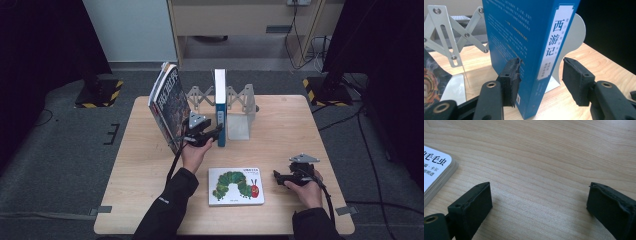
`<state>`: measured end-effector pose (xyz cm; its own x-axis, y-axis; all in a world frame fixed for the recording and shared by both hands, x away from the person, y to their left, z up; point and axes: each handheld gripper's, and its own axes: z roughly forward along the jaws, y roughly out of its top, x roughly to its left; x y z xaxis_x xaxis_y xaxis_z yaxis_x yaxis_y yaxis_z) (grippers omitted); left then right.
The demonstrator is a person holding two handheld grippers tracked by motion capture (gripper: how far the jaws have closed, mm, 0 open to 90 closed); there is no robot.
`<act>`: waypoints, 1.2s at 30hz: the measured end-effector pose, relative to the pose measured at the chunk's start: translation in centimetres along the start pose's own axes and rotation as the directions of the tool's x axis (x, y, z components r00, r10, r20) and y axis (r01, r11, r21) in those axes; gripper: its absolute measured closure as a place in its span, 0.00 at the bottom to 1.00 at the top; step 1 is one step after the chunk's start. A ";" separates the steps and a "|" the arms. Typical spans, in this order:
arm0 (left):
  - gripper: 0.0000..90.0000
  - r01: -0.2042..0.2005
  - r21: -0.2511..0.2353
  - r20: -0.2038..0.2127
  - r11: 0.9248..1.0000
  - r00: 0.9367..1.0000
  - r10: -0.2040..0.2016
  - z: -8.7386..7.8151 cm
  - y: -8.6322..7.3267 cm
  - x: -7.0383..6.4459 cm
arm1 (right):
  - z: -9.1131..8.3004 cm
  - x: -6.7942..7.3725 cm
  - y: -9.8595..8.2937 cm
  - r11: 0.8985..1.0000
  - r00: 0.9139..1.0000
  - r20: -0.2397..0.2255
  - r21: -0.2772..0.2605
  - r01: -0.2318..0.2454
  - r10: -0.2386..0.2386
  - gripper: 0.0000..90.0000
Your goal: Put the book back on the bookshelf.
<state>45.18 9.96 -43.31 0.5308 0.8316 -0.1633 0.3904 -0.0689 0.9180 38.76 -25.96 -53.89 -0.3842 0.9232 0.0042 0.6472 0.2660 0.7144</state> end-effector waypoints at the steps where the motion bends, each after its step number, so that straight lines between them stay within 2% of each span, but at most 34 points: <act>1: 0.51 -0.003 0.006 0.007 1.000 1.000 0.003 -0.2 0.0 0.0 | 0.0 0.0 0.0 1.000 1.000 0.000 0.000 0.000 0.000 0.07; 5: 0.50 0.005 0.025 0.040 1.000 0.999 -0.006 -1.2 0.0 -0.1 | 0.1 0.0 0.0 1.000 1.000 0.011 0.000 -0.010 0.010 0.04; 7: 0.49 -0.003 0.040 0.053 0.999 0.999 0.001 -1.7 -0.1 -0.1 | 0.1 0.0 0.0 1.000 1.000 0.012 0.000 -0.014 0.014 0.04; 10: 0.48 -0.018 0.056 0.061 0.998 0.998 0.014 -2.5 -0.4 -0.1 | 0.1 0.0 0.0 1.000 1.000 0.013 0.001 -0.015 0.015 0.04; 14: 0.46 -0.013 0.091 0.078 0.996 0.997 0.006 -3.8 -0.8 0.0 | 0.1 0.0 0.0 1.000 1.000 0.015 0.001 -0.015 0.015 0.04; 17: 0.45 -0.030 0.101 0.083 0.994 0.996 0.021 -4.6 -1.2 -0.2 | 0.1 0.0 0.0 1.000 1.000 0.015 0.001 -0.014 0.014 0.04; 20: 0.43 -0.055 0.135 0.083 0.989 0.996 0.044 -5.5 -2.0 -0.3 | 0.1 0.0 0.0 1.000 1.000 0.017 0.001 -0.016 0.016 0.04; 25: 0.42 -0.055 0.170 0.104 0.984 0.994 0.038 -6.5 -3.7 -0.3 | 0.1 0.0 0.0 1.000 1.000 0.017 0.001 -0.016 0.016 0.04; 29: 0.40 -0.067 0.208 0.110 0.976 0.993 0.044 -7.4 -5.2 0.0 | 0.0 0.0 0.0 1.000 1.000 0.014 0.007 -0.017 0.017 0.04; 32: 0.39 -0.051 0.224 0.114 0.973 0.993 0.025 -7.9 -6.1 0.2 | 0.0 0.1 -0.1 1.000 1.000 0.020 0.001 -0.020 0.020 0.06; 36: 0.37 -0.028 0.247 0.115 0.969 0.993 0.000 -8.1 -7.0 0.4 | -0.5 0.2 0.1 1.000 0.999 0.027 0.010 -0.020 0.020 0.18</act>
<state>36.54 15.20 -46.88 0.6137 0.7626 -0.2043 0.5491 -0.2264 0.8045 38.43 -25.85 -53.49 -0.3535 0.9354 -0.0005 0.6610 0.2502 0.7075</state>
